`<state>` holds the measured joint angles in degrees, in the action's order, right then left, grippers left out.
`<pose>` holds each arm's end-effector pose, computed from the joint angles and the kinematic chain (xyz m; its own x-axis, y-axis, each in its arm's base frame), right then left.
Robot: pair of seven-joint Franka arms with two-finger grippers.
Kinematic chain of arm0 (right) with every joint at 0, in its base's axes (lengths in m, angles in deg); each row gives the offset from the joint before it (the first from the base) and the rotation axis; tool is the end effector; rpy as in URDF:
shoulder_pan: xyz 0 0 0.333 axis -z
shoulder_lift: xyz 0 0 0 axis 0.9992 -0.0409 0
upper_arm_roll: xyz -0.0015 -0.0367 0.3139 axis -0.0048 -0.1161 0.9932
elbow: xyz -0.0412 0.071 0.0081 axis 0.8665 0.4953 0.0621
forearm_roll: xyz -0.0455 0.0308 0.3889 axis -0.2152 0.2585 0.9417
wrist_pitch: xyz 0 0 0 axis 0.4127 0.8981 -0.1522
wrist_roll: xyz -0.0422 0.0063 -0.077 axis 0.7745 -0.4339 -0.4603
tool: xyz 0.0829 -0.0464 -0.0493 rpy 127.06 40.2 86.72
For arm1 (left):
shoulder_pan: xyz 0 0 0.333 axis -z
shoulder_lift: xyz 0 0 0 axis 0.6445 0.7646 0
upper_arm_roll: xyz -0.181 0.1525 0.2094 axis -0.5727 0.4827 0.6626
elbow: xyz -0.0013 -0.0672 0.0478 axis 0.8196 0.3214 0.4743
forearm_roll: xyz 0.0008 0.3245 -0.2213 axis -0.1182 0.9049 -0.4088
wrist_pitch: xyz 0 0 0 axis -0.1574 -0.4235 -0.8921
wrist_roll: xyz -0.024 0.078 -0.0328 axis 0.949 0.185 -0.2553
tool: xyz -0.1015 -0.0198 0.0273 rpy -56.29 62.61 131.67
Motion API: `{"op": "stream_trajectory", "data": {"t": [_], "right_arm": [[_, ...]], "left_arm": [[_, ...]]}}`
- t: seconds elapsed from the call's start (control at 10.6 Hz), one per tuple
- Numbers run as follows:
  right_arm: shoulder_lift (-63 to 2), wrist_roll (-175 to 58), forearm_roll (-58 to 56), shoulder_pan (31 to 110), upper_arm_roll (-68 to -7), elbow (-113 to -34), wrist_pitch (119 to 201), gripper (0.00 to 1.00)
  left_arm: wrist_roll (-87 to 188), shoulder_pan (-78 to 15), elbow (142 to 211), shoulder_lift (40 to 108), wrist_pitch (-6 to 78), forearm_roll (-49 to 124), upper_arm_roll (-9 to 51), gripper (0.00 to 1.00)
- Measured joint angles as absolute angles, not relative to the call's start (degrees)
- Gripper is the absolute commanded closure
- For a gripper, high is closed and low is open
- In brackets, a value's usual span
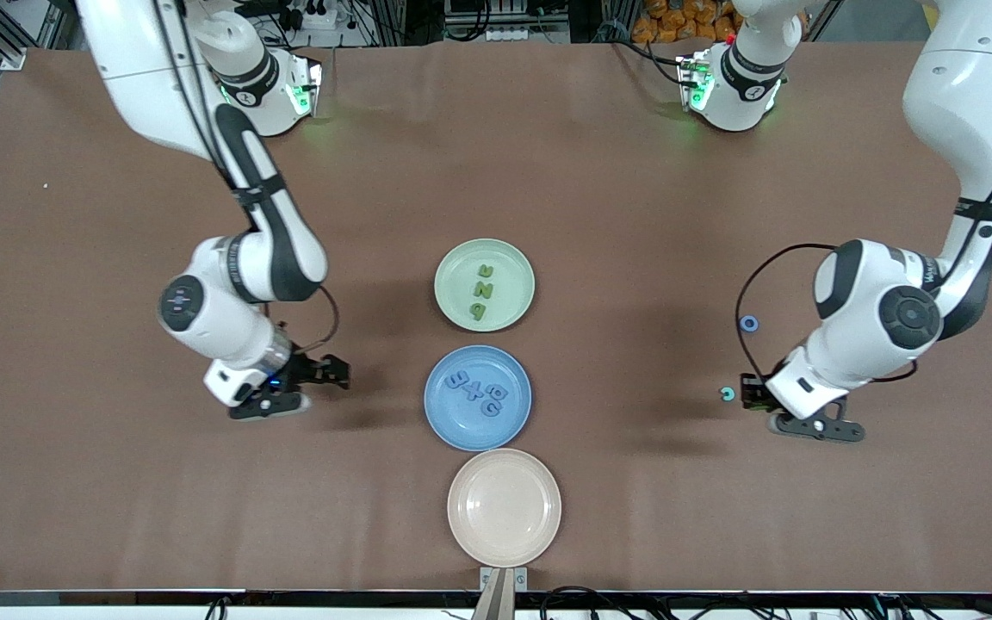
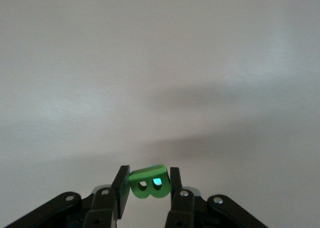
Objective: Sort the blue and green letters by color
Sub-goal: 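Carry the green B to the green plate while the right gripper withdraws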
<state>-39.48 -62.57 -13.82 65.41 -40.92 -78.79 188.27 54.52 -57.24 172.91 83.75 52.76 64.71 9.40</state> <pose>0.6453 0.1615 0.2400 0.9855 0.0972 0.1393 0.1220 -0.9756 -0.1822 0.6799 -0.1030 0.2916 0.9824 -0.1422 0.1213 -0.1503 -0.9868 0.0601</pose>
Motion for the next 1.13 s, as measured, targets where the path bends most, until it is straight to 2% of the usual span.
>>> {"op": "stream_trajectory", "data": {"t": [0.38,0.57,0.94,1.13], "right_arm": [[-32.78,-68.54,-18.46,75.91,-40.96,-87.58,187.18,0.00],[-29.16,-69.10,-19.52,80.40,-41.04,-89.89,185.46,0.00],[-21.59,-69.19,-28.31,81.56,-48.10,-89.32,177.30,0.00],[-18.86,-69.19,-29.72,81.92,-50.55,-84.39,169.63,0.00]], "left_arm": [[76.69,-44.46,170.08,81.94,42.93,64.77,7.97,1.00],[90.89,-37.35,169.66,81.73,41.99,64.77,7.92,1.00],[111.80,-23.99,169.26,83.47,41.96,64.77,8.18,1.00],[116.53,-18.76,169.19,85.31,41.88,64.77,8.48,1.00]]}}
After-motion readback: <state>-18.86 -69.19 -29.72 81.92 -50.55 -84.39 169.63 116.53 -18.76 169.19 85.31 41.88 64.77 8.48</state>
